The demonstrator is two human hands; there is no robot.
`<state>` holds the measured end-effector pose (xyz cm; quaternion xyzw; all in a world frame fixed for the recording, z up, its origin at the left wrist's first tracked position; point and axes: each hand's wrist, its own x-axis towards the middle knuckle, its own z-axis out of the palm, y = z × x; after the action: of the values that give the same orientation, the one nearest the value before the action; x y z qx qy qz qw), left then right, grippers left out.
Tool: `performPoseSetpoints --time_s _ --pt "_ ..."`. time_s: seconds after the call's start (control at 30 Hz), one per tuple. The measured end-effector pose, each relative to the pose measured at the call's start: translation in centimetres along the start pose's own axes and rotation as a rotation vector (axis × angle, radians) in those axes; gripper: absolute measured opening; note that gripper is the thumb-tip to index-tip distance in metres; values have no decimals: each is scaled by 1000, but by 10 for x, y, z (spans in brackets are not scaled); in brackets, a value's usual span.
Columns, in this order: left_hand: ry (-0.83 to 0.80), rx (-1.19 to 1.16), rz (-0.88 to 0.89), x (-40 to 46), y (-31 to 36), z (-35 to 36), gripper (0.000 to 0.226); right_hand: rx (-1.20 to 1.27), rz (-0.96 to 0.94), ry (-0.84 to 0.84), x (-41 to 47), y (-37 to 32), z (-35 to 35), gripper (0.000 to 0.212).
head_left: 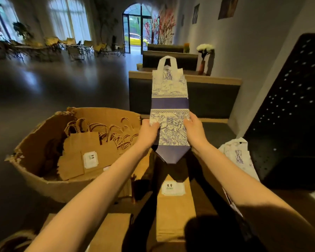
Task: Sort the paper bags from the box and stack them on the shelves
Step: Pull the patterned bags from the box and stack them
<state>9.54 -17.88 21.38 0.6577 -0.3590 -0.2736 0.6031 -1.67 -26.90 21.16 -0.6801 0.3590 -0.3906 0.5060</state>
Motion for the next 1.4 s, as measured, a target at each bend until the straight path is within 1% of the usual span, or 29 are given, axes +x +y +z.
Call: performPoseSetpoints --time_s 0.13,0.23,0.3,0.37,0.5,0.6,0.7,0.9,1.0,1.1,1.23,1.4 --pt "-54 50 -3 -16 -7 42 10 -11 18 -1 -17 15 -55 33" --pt "-42 93 -66 -25 -11 63 36 18 17 -35 -33 18 -85 35" --pt "-45 63 -104 -30 -12 74 42 25 15 -63 -43 23 -101 36" --pt "-67 50 -106 -36 -11 84 43 29 18 -75 -54 28 -115 36" --pt "-114 110 -61 -47 -14 109 46 30 67 -58 -74 38 -144 40" --pt "-135 197 -16 -56 -16 128 38 6 89 -38 -87 42 -167 44" --pt "-150 290 9 -65 -21 149 38 -28 110 -40 -96 50 -192 48" --pt "-226 307 30 -82 -25 201 41 -61 196 -53 -101 77 -247 56" --pt "-247 357 -6 -90 -33 231 40 -72 284 -91 -102 97 -279 58" --pt "-285 439 -45 -102 -44 261 42 -105 356 -164 -108 118 -309 57" --pt "-367 530 -155 -112 -53 287 49 -144 408 -245 -113 144 -338 55" --pt "-419 514 -289 -128 -62 304 56 -161 477 -317 -121 163 -355 57"
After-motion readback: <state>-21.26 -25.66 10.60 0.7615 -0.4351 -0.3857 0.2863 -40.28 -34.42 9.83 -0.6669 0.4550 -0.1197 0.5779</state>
